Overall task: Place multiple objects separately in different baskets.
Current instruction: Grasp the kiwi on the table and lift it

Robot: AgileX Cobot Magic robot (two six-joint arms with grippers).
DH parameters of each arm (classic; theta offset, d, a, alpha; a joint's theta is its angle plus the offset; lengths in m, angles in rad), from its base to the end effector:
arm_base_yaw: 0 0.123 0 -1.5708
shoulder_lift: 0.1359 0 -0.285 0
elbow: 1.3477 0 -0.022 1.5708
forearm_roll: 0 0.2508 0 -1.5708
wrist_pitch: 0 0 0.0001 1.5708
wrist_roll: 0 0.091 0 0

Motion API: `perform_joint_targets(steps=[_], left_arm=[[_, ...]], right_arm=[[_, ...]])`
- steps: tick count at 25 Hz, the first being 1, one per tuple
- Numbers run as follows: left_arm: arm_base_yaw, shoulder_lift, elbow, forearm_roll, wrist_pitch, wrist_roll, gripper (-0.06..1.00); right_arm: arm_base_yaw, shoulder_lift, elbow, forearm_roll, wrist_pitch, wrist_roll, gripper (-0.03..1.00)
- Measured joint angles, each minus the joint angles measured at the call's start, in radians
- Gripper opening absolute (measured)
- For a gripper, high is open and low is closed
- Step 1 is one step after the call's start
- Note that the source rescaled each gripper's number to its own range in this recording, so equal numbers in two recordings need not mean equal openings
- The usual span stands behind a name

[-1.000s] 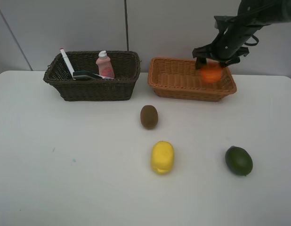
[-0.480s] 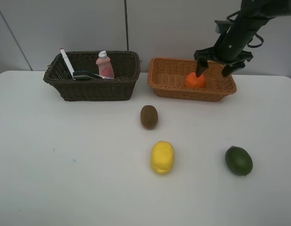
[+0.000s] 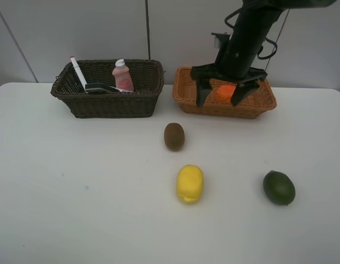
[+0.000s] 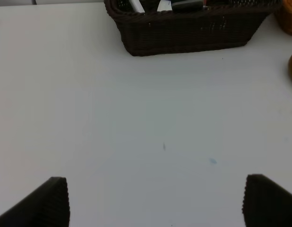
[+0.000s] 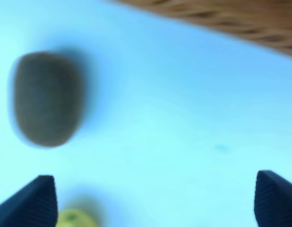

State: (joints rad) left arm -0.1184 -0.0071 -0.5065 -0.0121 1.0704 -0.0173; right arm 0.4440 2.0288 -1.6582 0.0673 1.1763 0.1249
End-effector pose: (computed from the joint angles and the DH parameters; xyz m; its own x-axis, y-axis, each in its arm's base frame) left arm -0.0072 -0.0001 0.2783 -0.4522 0.0305 -0.8914 0.1171 0.9928 -0.0254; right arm 0.3737 0.1840 0.2199 -0.9526 -0.2871 -0.1011 -0.2952 0.9523 0.0778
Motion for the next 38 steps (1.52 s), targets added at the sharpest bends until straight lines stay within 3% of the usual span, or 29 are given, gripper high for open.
perform_joint_targets(steps=[11, 19, 38], left_arm=[[0.0, 0.0, 0.0, 0.0, 0.0, 0.0, 0.96], [0.0, 0.0, 0.0, 0.0, 0.0, 0.0, 0.96], [0.0, 0.0, 0.0, 0.0, 0.0, 0.0, 0.96]], right_arm=[[0.192, 0.058, 0.0, 0.005, -0.106, 0.088, 0.96], [0.195, 0.132, 0.0, 0.019, -0.21, 0.105, 0.96], [0.195, 0.267, 0.0, -0.058, -0.345, 0.118, 0.96]])
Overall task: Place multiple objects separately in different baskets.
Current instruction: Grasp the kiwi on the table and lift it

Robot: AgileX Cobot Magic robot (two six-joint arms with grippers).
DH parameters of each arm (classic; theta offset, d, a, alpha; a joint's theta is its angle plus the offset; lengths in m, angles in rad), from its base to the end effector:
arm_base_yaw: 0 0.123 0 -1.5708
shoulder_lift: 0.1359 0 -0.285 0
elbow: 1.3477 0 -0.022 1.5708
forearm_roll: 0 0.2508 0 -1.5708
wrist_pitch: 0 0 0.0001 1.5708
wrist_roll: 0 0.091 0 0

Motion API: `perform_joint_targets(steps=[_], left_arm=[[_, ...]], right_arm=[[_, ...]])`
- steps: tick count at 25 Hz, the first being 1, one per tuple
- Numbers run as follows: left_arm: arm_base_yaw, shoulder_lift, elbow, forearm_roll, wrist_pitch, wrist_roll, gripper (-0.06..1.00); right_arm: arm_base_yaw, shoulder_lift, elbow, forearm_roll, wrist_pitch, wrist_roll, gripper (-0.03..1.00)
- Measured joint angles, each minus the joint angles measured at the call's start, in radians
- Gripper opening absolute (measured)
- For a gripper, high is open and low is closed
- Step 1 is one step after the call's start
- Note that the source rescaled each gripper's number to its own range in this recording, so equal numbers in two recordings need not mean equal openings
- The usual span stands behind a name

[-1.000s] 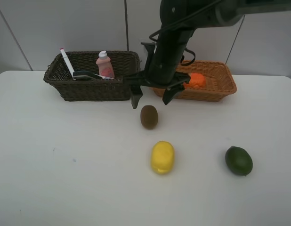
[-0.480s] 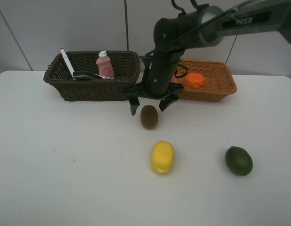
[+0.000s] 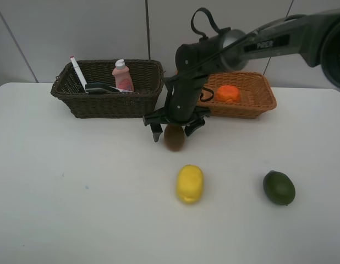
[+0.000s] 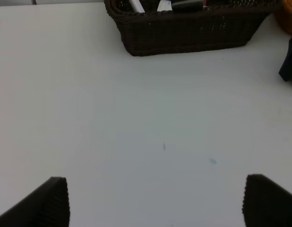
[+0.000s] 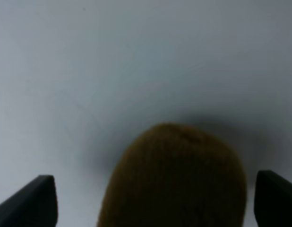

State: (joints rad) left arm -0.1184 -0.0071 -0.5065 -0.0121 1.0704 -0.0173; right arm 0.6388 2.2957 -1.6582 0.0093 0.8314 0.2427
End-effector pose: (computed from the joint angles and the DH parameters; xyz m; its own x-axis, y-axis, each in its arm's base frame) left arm -0.0072 -0.0001 0.2783 -0.4522 0.0305 -0.8914 0.1171 0.9928 -0.0254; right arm 0.3677 0.2738 0.1070 -0.9114 -0.3699 -0.1805 -0.3846 0.9216 0.0529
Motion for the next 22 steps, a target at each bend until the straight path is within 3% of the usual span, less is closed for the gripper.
perform_joint_targets(steps=[5, 7, 8, 9, 11, 12, 22], left_arm=[[0.0, 0.0, 0.0, 0.0, 0.0, 0.0, 0.96], [0.0, 0.0, 0.0, 0.0, 0.0, 0.0, 0.96], [0.0, 0.0, 0.0, 0.0, 0.0, 0.0, 0.96], [0.0, 0.0, 0.0, 0.0, 0.0, 0.0, 0.96], [0.0, 0.0, 0.0, 0.0, 0.0, 0.0, 0.96], [0.0, 0.0, 0.0, 0.0, 0.0, 0.0, 0.96], [0.0, 0.0, 0.0, 0.0, 0.0, 0.0, 0.96]], right_arm=[[0.0, 0.022, -0.003, -0.004, -0.003, 0.001, 0.96], [0.0, 0.025, -0.005, -0.009, 0.0, 0.002, 0.87], [0.0, 0.025, -0.006, -0.009, 0.0, 0.002, 0.78], [0.0, 0.028, -0.007, -0.015, 0.001, 0.002, 0.62], [0.0, 0.029, -0.007, -0.023, 0.003, 0.002, 0.14], [0.0, 0.029, -0.007, -0.023, 0.006, -0.001, 0.0], [-0.001, -0.029, -0.082, -0.035, 0.176, -0.039, 0.01]])
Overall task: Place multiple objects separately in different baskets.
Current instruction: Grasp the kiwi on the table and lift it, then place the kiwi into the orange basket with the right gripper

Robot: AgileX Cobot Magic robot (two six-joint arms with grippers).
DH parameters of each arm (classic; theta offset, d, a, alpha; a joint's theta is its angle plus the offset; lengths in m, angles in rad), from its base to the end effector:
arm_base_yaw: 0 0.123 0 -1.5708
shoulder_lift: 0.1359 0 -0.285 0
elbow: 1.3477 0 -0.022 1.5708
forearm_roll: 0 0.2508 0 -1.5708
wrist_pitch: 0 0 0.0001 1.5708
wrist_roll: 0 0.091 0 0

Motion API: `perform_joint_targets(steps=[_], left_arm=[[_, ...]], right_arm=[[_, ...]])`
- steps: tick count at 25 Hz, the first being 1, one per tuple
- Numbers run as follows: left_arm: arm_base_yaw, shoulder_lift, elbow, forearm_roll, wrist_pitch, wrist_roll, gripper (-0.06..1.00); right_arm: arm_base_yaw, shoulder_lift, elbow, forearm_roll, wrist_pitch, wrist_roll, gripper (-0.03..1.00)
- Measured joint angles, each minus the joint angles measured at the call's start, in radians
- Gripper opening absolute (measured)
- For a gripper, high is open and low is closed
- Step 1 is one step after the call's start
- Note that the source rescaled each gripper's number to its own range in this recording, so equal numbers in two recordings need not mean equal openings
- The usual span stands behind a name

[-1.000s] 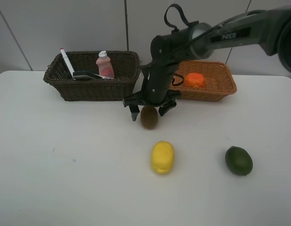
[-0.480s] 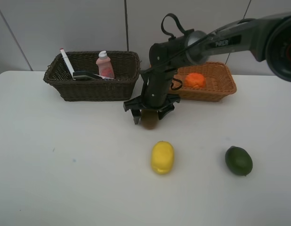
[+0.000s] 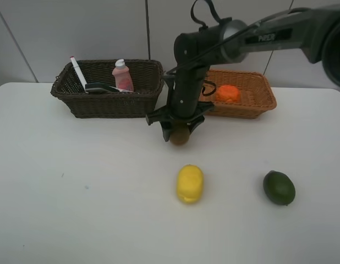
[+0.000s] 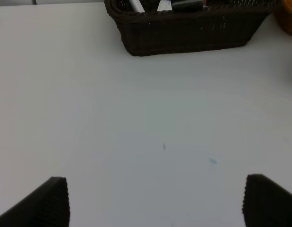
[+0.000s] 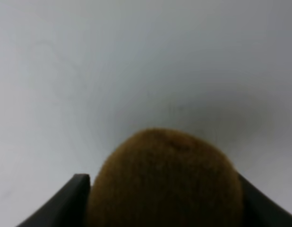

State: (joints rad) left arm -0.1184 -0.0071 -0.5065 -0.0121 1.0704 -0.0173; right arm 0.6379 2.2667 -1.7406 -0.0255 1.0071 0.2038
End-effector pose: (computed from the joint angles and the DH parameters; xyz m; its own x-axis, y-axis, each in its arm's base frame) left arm -0.0072 -0.0001 0.2783 -0.4522 0.0305 -0.8914 0.1171 0.9928 -0.0254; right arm 0.3693 0.2713 0.1380 -0.8949 -0.4281 -0.1264 -0.4318 0.9019 0.0025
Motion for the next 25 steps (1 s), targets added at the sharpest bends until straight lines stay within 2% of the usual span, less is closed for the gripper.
perform_joint_targets(steps=[4, 7, 15, 16, 18, 19, 20, 23, 25], left_arm=[[0.0, 0.0, 0.0, 0.0, 0.0, 0.0, 0.96], [0.0, 0.0, 0.0, 0.0, 0.0, 0.0, 0.96], [0.0, 0.0, 0.0, 0.0, 0.0, 0.0, 0.96], [0.0, 0.0, 0.0, 0.0, 0.0, 0.0, 0.96], [0.0, 0.0, 0.0, 0.0, 0.0, 0.0, 0.96], [0.0, 0.0, 0.0, 0.0, 0.0, 0.0, 0.96], [0.0, 0.0, 0.0, 0.0, 0.0, 0.0, 0.96], [0.0, 0.0, 0.0, 0.0, 0.0, 0.0, 0.96], [0.0, 0.0, 0.0, 0.0, 0.0, 0.0, 0.96]], right_arm=[[-0.027, -0.057, -0.099, -0.101, 0.038, 0.016, 0.01], [-0.095, -0.058, -0.131, -0.145, 0.04, 0.021, 0.01], [-0.32, -0.029, -0.136, -0.162, -0.067, 0.023, 0.03], [-0.337, -0.026, -0.136, -0.17, -0.082, 0.023, 0.14], [-0.369, -0.024, -0.136, -0.189, -0.093, 0.022, 0.58], [-0.381, -0.024, -0.136, -0.205, -0.095, 0.022, 0.74], [-0.389, -0.024, -0.137, -0.215, -0.097, 0.022, 0.84], [-0.416, -0.024, -0.137, -0.207, -0.104, 0.022, 0.95], [-0.431, -0.024, -0.137, -0.187, -0.099, 0.022, 0.96]])
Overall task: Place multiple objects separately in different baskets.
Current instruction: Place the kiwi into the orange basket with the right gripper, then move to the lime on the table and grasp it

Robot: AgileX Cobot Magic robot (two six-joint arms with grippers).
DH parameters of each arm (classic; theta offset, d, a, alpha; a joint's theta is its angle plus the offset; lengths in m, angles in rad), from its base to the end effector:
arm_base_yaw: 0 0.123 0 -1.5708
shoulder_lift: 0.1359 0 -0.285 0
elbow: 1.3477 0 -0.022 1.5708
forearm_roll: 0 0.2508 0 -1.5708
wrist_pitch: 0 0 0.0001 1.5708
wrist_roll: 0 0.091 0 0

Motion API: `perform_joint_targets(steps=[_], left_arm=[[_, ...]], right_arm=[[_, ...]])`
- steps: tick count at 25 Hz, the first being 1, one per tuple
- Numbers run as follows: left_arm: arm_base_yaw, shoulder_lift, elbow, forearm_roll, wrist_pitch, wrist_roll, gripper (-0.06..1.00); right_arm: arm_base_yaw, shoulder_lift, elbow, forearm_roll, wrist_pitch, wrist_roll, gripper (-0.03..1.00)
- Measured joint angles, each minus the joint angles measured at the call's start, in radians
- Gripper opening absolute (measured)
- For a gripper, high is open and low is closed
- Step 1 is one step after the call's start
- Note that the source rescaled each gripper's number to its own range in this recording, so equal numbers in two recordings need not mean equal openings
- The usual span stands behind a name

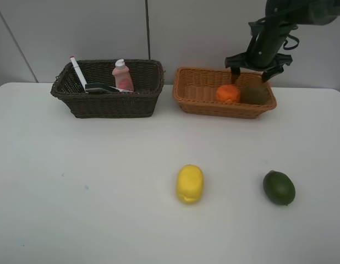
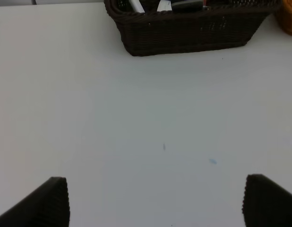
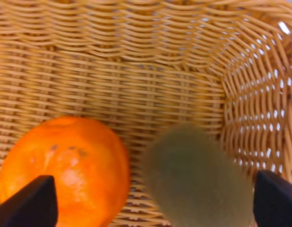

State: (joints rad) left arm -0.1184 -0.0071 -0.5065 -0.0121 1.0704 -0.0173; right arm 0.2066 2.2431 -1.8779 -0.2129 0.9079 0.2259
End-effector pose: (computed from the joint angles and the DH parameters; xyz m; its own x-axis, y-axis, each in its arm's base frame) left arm -0.0072 -0.0001 0.2783 -0.4522 0.0305 -0.8914 0.1171 0.9928 -0.0254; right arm 0.4805 0.0852 0.1894 -0.9121 -0.0970 -0.3984 -0.0543 0.9917 -0.1169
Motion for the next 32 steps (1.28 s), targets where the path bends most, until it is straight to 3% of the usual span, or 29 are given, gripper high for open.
perform_joint_targets(steps=[4, 9, 11, 17, 24, 32], left_arm=[[0.0, 0.0, 0.0, 0.0, 0.0, 0.0, 0.96], [0.0, 0.0, 0.0, 0.0, 0.0, 0.0, 0.96], [0.0, 0.0, 0.0, 0.0, 0.0, 0.0, 0.96], [0.0, 0.0, 0.0, 0.0, 0.0, 0.0, 0.96], [0.0, 0.0, 0.0, 0.0, 0.0, 0.0, 0.96], [0.0, 0.0, 0.0, 0.0, 0.0, 0.0, 0.96]], right_arm=[[-0.004, 0.0, 0.0, 0.017, 0.076, -0.005, 0.96], [-0.004, -0.017, 0.0, 0.047, 0.274, -0.007, 0.96], [-0.004, -0.041, 0.005, 0.062, 0.298, -0.011, 0.96], [-0.003, -0.203, 0.22, 0.104, 0.303, -0.014, 0.96], [0.0, -0.497, 0.647, 0.185, 0.301, -0.016, 0.96], [0.091, -0.766, 1.0, 0.227, 0.103, -0.018, 0.96]])
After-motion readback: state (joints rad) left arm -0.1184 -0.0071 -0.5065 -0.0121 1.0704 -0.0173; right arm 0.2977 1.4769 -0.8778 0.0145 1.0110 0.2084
